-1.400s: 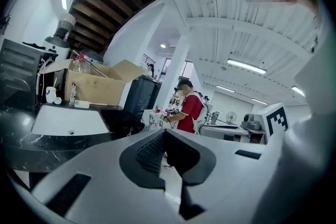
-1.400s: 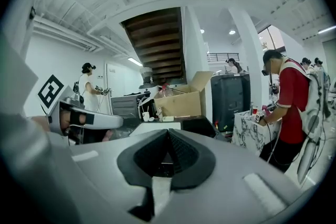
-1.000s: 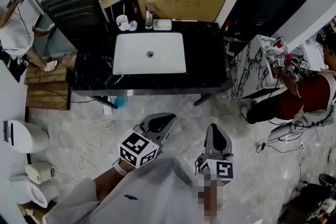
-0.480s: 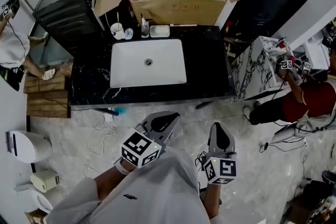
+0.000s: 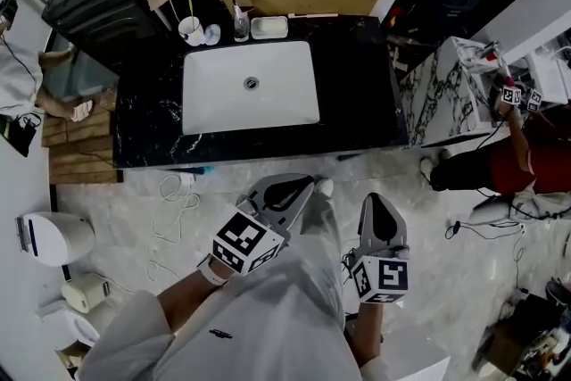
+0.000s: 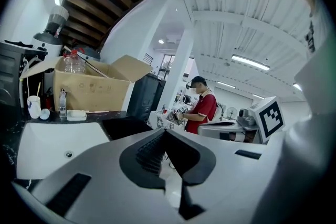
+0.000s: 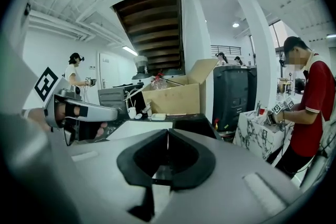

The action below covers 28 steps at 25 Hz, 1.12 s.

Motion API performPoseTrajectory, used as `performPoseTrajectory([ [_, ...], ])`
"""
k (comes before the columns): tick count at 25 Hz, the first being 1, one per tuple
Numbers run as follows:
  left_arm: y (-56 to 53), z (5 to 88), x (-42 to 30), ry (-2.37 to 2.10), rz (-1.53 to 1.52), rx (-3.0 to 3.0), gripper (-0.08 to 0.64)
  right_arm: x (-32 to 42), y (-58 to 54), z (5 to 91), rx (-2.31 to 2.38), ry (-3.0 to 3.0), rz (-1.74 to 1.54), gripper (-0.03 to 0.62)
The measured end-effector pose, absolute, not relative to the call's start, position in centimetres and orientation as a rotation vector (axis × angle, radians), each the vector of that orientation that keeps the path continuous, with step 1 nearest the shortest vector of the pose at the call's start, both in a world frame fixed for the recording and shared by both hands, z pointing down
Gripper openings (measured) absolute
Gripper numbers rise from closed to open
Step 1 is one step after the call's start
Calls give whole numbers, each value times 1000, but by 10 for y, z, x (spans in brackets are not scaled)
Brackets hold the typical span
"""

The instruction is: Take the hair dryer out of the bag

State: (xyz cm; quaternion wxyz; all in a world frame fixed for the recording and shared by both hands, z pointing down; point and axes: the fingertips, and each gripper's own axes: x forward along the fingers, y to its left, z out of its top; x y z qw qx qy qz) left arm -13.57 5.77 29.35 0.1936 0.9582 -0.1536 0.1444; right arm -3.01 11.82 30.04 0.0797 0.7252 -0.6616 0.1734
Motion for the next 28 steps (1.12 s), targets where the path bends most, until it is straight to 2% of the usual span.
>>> performPoseTrajectory([
  [28,-45,335,19,-716,589,2641,8,124,-15,348,1850,-2301,536,17],
])
